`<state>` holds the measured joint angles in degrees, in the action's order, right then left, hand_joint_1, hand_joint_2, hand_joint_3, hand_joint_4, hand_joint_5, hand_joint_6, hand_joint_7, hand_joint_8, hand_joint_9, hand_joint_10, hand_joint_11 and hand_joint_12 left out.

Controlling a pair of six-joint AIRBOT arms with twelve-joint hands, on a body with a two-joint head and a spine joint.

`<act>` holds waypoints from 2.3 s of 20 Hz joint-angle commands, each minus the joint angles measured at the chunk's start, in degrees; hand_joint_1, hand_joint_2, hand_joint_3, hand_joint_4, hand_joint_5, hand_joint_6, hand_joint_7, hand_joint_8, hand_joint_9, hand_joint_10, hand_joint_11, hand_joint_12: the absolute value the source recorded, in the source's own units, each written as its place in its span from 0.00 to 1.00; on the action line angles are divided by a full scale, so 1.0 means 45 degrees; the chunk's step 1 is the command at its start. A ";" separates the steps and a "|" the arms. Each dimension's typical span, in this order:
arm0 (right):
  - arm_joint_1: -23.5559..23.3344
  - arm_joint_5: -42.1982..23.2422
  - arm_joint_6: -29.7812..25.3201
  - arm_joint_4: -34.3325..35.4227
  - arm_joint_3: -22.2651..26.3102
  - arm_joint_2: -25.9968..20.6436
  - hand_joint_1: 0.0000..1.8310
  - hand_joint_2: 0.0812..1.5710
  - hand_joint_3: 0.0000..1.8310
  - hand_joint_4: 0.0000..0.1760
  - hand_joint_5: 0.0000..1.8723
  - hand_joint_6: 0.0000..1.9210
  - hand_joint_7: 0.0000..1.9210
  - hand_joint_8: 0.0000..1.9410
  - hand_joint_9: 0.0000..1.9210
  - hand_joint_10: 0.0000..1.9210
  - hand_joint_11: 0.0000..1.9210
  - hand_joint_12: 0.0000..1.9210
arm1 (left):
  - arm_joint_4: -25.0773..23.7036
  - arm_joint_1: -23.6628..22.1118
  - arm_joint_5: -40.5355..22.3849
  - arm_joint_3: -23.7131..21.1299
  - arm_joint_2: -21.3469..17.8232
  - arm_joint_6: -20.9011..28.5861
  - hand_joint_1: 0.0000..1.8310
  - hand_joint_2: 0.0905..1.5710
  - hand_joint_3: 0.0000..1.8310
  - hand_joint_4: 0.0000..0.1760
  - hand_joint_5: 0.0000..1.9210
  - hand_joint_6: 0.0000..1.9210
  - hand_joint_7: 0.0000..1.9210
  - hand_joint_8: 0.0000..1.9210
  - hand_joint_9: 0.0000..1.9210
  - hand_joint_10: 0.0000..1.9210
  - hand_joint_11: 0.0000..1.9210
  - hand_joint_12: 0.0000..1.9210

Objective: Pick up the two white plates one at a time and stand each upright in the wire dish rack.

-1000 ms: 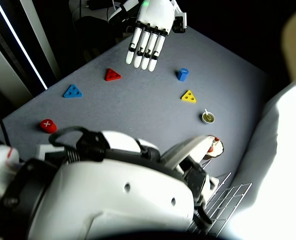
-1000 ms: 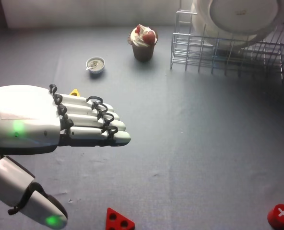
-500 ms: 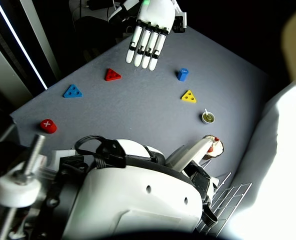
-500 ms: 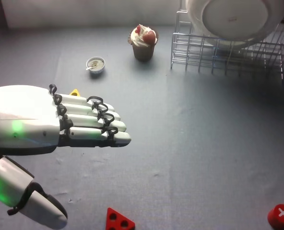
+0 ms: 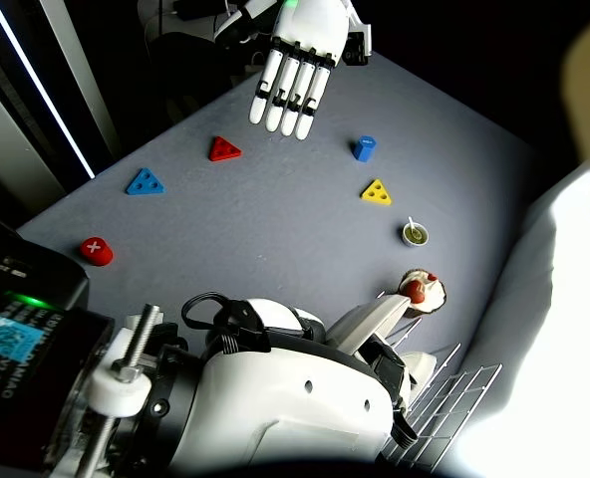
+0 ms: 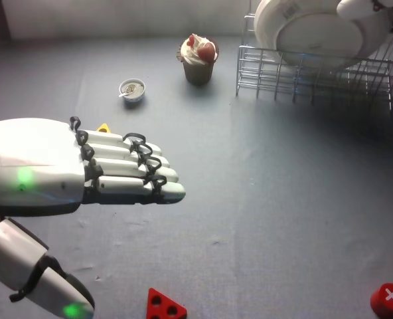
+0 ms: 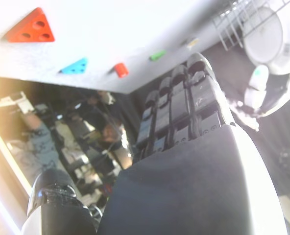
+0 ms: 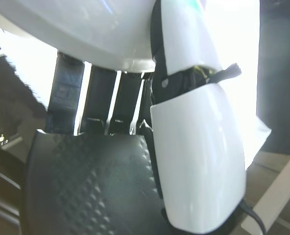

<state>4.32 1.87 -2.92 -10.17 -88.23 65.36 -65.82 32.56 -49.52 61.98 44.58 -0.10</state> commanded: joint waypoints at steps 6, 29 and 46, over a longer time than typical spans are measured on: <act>0.0218 -0.1900 -0.0267 0.0123 -0.0017 -0.0038 0.62 0.65 0.00 0.00 0.42 0.21 0.45 0.04 0.51 0.06 0.52 0.26 | 0.0748 -0.0047 -0.0752 -0.0098 -0.0091 0.0022 0.03 0.55 0.00 0.00 0.05 0.01 0.06 0.00 0.06 0.00 0.08 0.01; -0.0781 -0.6251 -0.1366 -0.3460 0.0829 -0.1061 0.43 0.55 0.00 0.45 0.28 0.00 0.30 0.00 0.32 0.00 0.29 0.09 | 0.0802 -0.0045 -0.0499 -0.0300 -0.0091 0.0022 0.01 0.55 0.00 0.00 0.03 0.00 0.04 0.00 0.04 0.00 0.07 0.00; 0.0254 -1.3560 0.1961 -1.0454 0.3353 -0.4722 0.28 0.55 0.00 0.46 0.21 0.00 0.19 0.00 0.18 0.00 0.18 0.04 | 0.0806 -0.0041 -0.0474 -0.0323 -0.0102 0.0022 0.01 0.55 0.00 0.00 0.02 0.00 0.04 0.00 0.05 0.00 0.05 0.00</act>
<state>6.04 -56.25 6.17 -62.52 -72.95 43.99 -65.69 32.73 -47.86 60.84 44.47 -0.10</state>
